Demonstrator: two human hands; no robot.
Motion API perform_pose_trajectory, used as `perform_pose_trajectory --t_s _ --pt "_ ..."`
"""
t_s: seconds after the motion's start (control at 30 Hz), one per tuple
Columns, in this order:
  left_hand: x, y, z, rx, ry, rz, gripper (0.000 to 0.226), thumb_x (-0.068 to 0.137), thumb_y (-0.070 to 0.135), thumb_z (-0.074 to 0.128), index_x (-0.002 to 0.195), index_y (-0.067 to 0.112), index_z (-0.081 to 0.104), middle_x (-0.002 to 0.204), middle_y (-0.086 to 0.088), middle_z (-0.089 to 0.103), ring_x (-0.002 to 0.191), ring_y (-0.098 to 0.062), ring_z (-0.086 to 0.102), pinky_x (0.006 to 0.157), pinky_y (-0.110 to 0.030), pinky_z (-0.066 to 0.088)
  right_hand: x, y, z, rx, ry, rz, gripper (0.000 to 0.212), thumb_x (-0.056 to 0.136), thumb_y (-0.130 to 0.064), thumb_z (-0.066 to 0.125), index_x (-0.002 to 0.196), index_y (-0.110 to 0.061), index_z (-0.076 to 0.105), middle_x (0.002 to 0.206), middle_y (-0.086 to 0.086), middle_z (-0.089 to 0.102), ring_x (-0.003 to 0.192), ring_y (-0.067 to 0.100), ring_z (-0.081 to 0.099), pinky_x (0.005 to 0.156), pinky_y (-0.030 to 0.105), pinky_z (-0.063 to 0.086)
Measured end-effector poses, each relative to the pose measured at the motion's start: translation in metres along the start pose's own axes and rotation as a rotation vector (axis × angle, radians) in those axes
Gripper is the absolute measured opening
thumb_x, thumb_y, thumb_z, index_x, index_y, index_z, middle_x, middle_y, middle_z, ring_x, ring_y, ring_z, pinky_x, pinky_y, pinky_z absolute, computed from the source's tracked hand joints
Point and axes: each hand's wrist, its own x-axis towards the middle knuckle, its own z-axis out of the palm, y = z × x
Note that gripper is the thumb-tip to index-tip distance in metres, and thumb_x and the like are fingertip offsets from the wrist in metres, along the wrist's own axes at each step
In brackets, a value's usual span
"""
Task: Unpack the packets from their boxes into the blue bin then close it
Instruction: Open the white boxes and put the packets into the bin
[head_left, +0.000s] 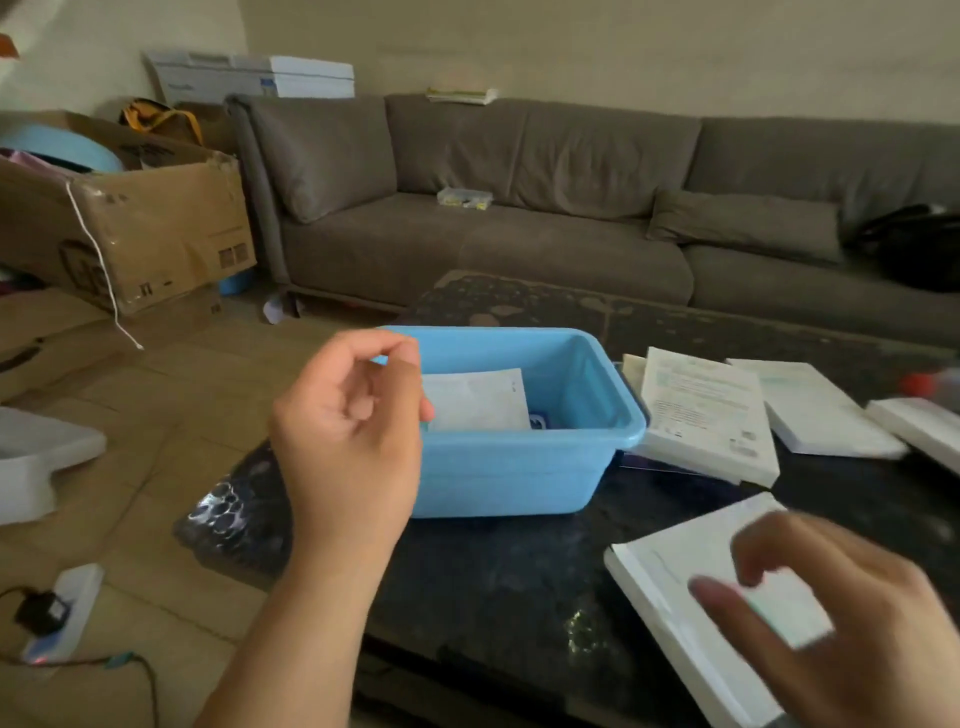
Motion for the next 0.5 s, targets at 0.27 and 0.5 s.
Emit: perform_pose_trajectory --t_s 0.27,0.5 --pt "-0.063 0.013 0.033 0.189 -0.573 -0.104 0.015 0.089 0.026 0.061 0.075 0.025 0.064 0.057 0.006 0.061 0.05 -0.011 0.057 0.051 -0.033 0.051 -0.079 0.039 0.022 -0.315 -0.131 -0.219 0.048 0.1 -0.055 0.021 0.071 -0.03 0.051 0.071 -0.011 0.059 0.059 0.015 0.062 0.068 0.032 0.059" --pt "-0.085 0.005 0.032 0.735 -1.523 -0.292 0.011 0.092 0.031 0.06 0.085 0.036 0.067 0.072 0.019 0.065 0.063 0.004 0.061 0.064 -0.018 0.048 -0.088 0.044 0.028 -0.315 -0.094 -0.144 0.026 0.085 -0.041 0.054 0.065 -0.027 0.064 0.068 -0.005 0.066 0.057 0.018 0.061 0.056 0.029 0.053"
